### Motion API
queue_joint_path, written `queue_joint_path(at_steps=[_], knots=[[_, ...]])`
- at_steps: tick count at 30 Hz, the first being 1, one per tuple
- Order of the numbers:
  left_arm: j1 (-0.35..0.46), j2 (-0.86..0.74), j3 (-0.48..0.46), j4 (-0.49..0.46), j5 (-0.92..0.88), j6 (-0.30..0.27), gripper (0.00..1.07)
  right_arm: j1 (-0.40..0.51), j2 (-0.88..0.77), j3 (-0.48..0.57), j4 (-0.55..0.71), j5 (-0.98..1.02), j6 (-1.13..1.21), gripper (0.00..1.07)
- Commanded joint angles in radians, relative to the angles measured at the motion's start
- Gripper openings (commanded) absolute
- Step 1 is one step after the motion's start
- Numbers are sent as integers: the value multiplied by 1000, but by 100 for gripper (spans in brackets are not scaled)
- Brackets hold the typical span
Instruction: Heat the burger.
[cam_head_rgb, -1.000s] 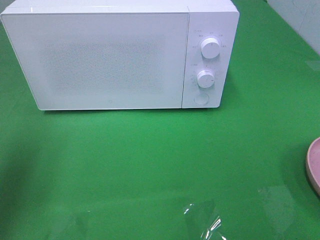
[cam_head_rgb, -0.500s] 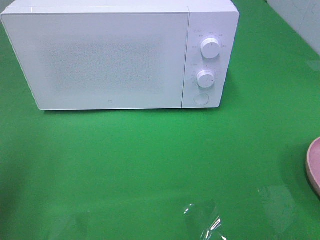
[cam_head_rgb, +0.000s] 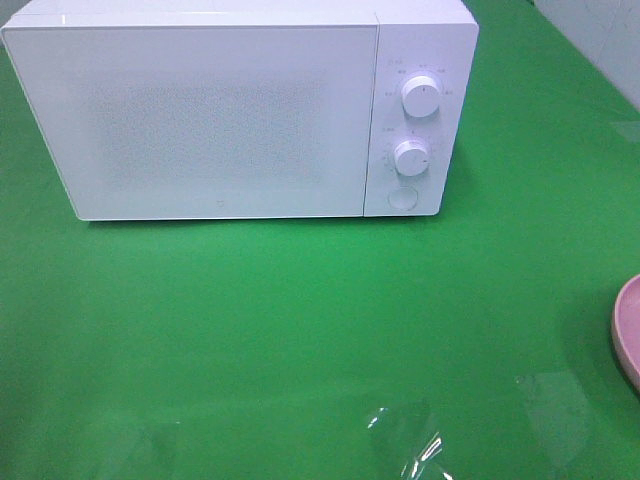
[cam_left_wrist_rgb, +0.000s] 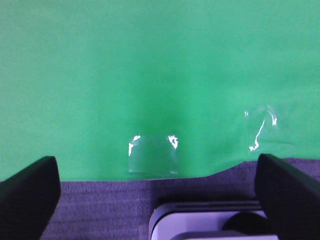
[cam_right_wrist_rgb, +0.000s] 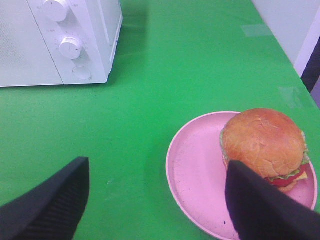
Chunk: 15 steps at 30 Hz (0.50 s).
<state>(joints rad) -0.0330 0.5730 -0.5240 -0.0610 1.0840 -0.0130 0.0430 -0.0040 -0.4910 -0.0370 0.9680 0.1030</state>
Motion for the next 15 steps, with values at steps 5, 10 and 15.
queue_joint_path(at_steps=[5,10,15], knots=[[5,-251,6,6,-14,5,98,-6,-26,1,-2,-7,-9,73],[5,-388,6,4,-14,4,98,-6,-26,1,-2,-7,-9,73],[5,-531,6,4,-15,3,98,-6,-26,1,-2,-7,-9,73]])
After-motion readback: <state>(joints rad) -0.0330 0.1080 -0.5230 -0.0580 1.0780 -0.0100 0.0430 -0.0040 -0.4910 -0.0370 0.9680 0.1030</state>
